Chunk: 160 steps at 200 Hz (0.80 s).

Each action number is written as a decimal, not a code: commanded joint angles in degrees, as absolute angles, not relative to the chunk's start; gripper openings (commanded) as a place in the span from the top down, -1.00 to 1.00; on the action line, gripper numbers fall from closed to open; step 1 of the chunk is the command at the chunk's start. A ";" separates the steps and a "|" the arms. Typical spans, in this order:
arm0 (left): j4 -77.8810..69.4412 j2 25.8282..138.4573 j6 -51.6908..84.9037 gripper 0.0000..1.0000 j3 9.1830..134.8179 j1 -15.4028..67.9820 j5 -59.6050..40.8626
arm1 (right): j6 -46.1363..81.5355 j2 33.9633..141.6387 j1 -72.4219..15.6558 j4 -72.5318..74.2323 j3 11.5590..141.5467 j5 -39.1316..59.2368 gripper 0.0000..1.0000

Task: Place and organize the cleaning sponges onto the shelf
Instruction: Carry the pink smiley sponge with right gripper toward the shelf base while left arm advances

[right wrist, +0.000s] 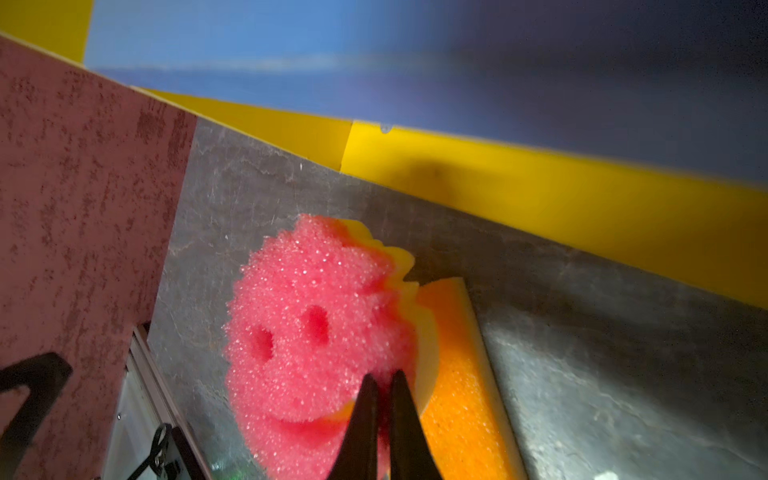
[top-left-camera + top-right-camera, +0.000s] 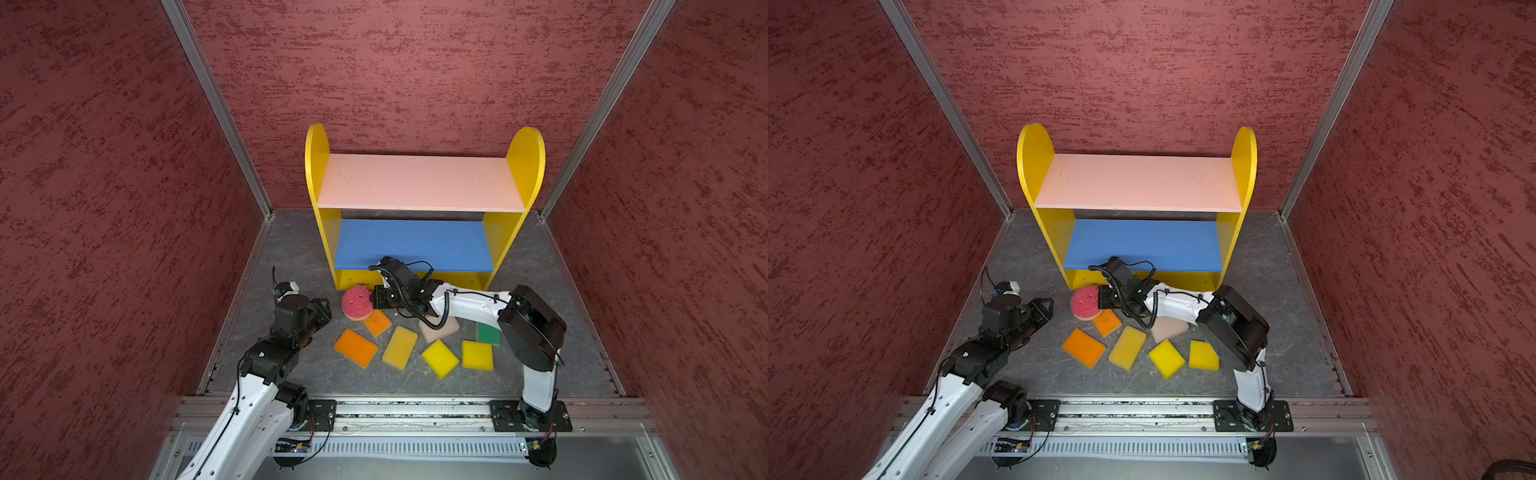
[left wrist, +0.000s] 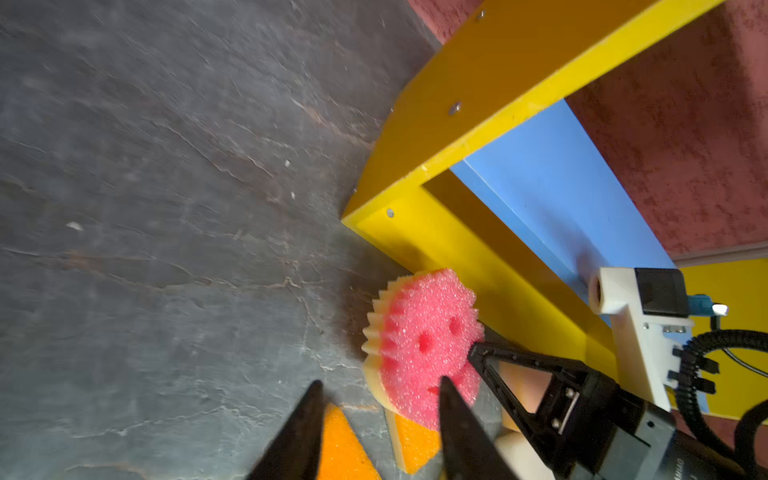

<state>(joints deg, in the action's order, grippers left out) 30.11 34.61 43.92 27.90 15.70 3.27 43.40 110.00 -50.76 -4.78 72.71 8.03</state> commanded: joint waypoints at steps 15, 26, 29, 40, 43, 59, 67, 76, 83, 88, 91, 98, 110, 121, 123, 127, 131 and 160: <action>21.81 35.94 45.75 0.53 23.95 15.47 -2.48 | 50.29 107.60 -50.32 1.02 70.17 2.75 1.00; 19.94 36.03 46.01 0.55 22.60 15.47 -3.42 | 51.92 106.86 -50.35 2.73 68.38 1.52 1.00; 19.47 36.03 46.05 0.56 22.25 15.47 -3.67 | 52.37 106.57 -50.35 3.46 67.80 1.16 1.00; 17.77 36.52 46.14 0.60 21.16 15.46 -4.42 | 54.11 105.59 -50.34 5.46 65.76 0.05 1.00; 17.22 36.74 46.18 0.61 20.90 15.47 -4.68 | 54.61 105.35 -50.36 6.00 65.28 -0.32 1.00; 14.37 38.27 46.31 0.63 19.68 15.47 -5.67 | 56.98 103.91 -50.53 8.14 62.66 -2.30 1.00; 12.79 39.26 46.22 0.63 19.23 15.55 -6.10 | 58.10 103.18 -50.70 8.96 61.48 -3.66 1.00; 10.61 40.63 46.17 0.54 18.90 15.56 -6.61 | 59.23 102.37 -51.09 9.50 60.35 -5.53 1.00; 8.39 41.98 45.73 0.36 18.50 15.51 -7.65 | 59.73 101.91 -51.42 9.83 59.78 -7.18 1.00; 6.97 43.04 45.39 0.31 18.42 15.51 -8.36 | 59.99 101.65 -51.77 9.72 59.60 -8.23 1.00; 6.24 43.81 45.16 0.32 18.50 15.51 -8.70 | 60.18 101.64 -51.89 9.49 59.66 -8.72 1.00; 4.87 45.32 44.78 0.36 18.75 15.55 -9.50 | 60.48 101.62 -52.32 9.07 59.82 -9.76 1.00; 2.53 48.71 44.12 0.36 19.11 15.63 -10.54 | 60.81 102.01 -53.02 8.58 60.29 -11.32 1.00; 0.09 51.36 44.19 0.28 19.26 15.67 -11.16 | 61.15 102.75 -53.55 8.37 60.87 -12.20 1.00; -0.44 51.80 44.16 0.28 19.25 15.72 -11.32 | 61.30 102.83 -53.64 8.36 60.94 -12.37 1.00; -1.49 52.60 44.13 0.28 19.38 15.73 -11.61 | 61.59 103.08 -53.76 8.61 61.00 -12.64 1.00; -2.46 53.42 44.29 0.28 19.35 15.81 -11.76 | 61.85 103.21 -53.94 9.24 60.85 -12.88 1.00; -6.16 59.28 44.10 0.42 20.36 16.60 -11.83 | 64.36 104.58 -54.54 11.08 60.82 -15.12 1.00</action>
